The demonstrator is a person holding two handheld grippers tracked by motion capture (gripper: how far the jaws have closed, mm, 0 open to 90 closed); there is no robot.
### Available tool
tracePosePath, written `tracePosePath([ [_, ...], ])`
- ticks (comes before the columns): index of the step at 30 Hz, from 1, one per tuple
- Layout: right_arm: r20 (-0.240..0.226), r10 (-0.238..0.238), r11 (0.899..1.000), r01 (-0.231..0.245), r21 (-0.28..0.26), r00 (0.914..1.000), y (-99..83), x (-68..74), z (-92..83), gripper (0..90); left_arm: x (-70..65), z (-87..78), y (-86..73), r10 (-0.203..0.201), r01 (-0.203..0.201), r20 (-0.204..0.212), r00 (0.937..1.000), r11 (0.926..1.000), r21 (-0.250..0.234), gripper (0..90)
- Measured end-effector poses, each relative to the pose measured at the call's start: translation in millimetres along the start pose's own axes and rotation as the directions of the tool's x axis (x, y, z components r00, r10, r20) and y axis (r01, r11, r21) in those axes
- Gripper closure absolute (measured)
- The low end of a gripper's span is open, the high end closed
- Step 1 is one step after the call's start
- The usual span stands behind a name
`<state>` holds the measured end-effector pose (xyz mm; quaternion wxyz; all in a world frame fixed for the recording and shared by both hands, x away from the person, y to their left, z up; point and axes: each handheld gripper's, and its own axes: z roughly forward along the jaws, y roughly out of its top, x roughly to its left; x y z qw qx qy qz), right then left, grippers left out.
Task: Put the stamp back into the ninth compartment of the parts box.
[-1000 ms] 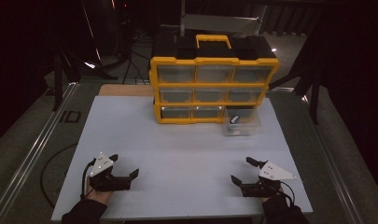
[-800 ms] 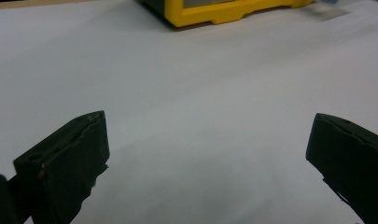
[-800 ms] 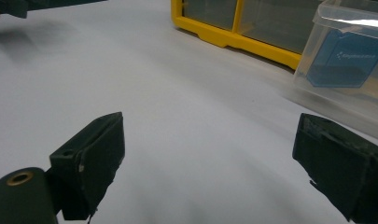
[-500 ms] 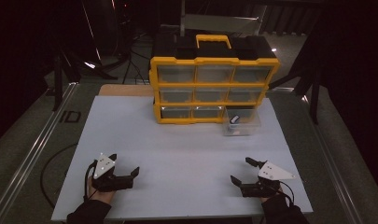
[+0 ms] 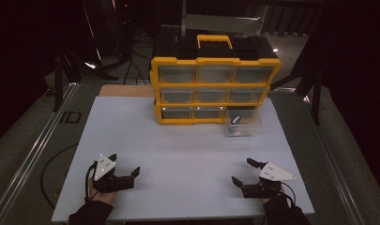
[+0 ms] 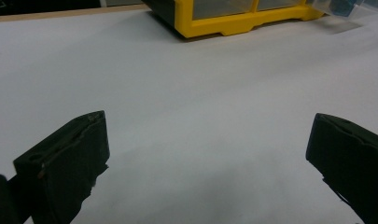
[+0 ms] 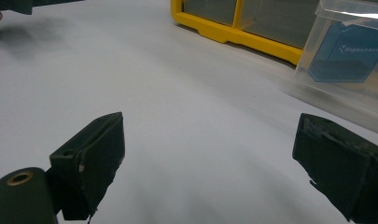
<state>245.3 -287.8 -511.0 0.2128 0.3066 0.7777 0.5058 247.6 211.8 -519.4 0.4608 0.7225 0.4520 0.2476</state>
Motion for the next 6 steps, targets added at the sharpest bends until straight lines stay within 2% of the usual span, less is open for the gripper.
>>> tracePosePath([
  [6, -0.002, -0.003, 1.0, 0.003, 0.005, 1.0, -0.3, -0.1, 0.6, 9.3, 0.9, -0.5, 0.2, -0.006, 0.006, -0.001, 1.0, 1.0, -0.004, 0.0],
])
